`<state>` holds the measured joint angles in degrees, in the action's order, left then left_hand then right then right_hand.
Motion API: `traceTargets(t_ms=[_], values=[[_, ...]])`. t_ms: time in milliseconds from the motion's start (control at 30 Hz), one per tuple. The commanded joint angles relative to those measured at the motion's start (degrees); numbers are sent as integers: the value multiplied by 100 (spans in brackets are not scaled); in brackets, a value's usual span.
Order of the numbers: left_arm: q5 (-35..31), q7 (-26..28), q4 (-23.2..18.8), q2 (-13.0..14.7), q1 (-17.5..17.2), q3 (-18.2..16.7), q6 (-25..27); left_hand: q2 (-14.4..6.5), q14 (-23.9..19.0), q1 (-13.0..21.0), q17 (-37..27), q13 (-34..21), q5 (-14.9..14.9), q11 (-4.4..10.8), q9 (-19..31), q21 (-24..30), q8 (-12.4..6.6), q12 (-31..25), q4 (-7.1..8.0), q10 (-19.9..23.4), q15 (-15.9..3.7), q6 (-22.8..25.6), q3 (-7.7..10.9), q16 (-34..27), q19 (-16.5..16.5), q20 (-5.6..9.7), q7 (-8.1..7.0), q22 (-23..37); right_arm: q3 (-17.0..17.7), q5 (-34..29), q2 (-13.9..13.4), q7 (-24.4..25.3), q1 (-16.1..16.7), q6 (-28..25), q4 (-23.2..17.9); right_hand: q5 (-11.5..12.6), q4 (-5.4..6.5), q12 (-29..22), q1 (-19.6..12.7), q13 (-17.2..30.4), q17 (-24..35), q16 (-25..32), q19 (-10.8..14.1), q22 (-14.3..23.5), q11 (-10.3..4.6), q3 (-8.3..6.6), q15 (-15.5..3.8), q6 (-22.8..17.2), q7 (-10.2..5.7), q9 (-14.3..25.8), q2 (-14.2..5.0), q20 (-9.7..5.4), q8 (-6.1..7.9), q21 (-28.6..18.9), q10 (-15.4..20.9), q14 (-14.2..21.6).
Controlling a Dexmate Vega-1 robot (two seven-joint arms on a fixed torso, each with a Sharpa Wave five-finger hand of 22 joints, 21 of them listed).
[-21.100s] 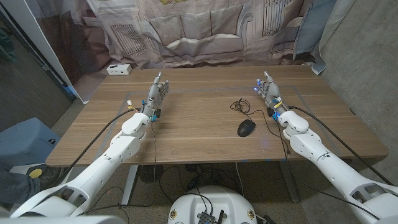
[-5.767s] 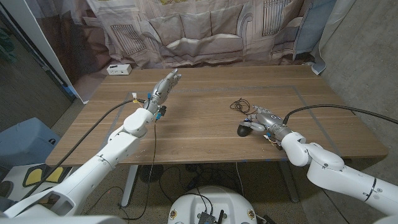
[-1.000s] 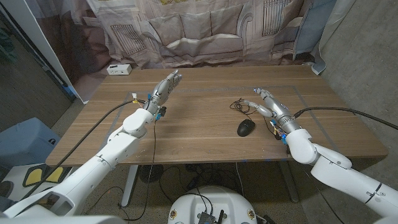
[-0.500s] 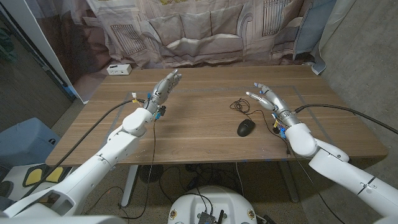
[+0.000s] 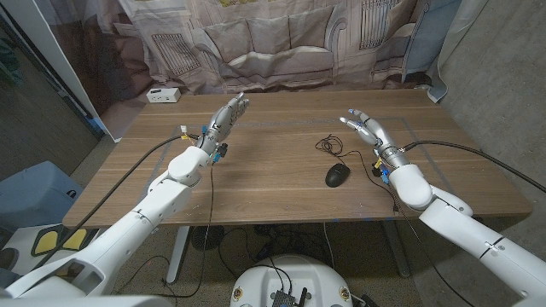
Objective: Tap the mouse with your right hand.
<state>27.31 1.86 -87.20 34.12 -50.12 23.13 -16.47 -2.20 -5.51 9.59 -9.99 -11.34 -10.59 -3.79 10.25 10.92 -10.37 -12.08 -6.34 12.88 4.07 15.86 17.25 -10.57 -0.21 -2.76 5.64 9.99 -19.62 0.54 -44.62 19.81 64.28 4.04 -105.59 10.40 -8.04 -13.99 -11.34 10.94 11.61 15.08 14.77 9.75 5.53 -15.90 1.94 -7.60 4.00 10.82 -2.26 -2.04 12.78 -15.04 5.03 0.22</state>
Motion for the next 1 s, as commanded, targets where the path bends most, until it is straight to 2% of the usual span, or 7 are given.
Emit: traceTargets(t_ms=[33,133,600,733,833,1000], values=[[30,-88,117,-92,120,65,-19,-53,-4,-1,-25,-7,11,-11,25,21,-42,-10,-33,0,14,6,16,0,-17,-20,29,29,52,782,274,-396,-277,629,504,21,-22,21,-19,9,20,-23,-18,6,62,18,45,-91,53,12,45,-37,7,19,47,-40],[8,-47,127,-149,121,89,-49,-53,-7,-2,-25,-7,11,-13,25,23,-44,-11,-33,2,13,8,16,-2,-14,-16,31,29,75,1048,340,-566,-347,830,675,20,-22,18,-23,10,19,-33,-30,5,107,21,52,-129,72,13,48,-23,14,38,77,-39],[-87,133,165,-264,101,138,-65,-53,-10,-5,-25,-7,11,-2,24,26,-49,-14,-36,5,20,11,15,-6,-15,-17,29,29,27,1883,620,-1248,-768,1426,1478,19,-16,21,-24,12,20,-44,-16,3,128,32,63,-177,104,16,49,-12,12,71,132,-11],[-49,6,297,-290,174,150,-154,-53,-19,-6,-25,-7,11,-19,24,30,-52,-20,-37,21,30,18,14,-10,-7,-15,29,29,1,2151,717,-1521,-921,1612,1776,18,-14,24,-21,13,20,-42,3,2,118,37,74,-163,97,16,53,-7,-1,76,144,13],[-50,-51,395,-318,234,170,-193,-53,-22,-6,-25,-7,11,-7,24,32,-54,-21,-38,23,30,22,15,-11,-5,-12,29,29,-27,2536,855,-1941,-1099,1826,2140,17,-12,24,-17,13,21,-40,27,1,125,43,69,-148,92,17,59,-4,-11,75,160,31],[-59,-32,364,-306,217,174,-170,-54,-23,-7,-25,-7,11,-8,24,32,-56,-21,-38,23,34,25,15,-11,-6,-12,32,29,-59,2842,1006,-2223,-1269,1943,2449,16,-9,27,-11,14,21,-40,89,0,130,55,70,-112,77,17,70,-8,-35,71,184,61]])
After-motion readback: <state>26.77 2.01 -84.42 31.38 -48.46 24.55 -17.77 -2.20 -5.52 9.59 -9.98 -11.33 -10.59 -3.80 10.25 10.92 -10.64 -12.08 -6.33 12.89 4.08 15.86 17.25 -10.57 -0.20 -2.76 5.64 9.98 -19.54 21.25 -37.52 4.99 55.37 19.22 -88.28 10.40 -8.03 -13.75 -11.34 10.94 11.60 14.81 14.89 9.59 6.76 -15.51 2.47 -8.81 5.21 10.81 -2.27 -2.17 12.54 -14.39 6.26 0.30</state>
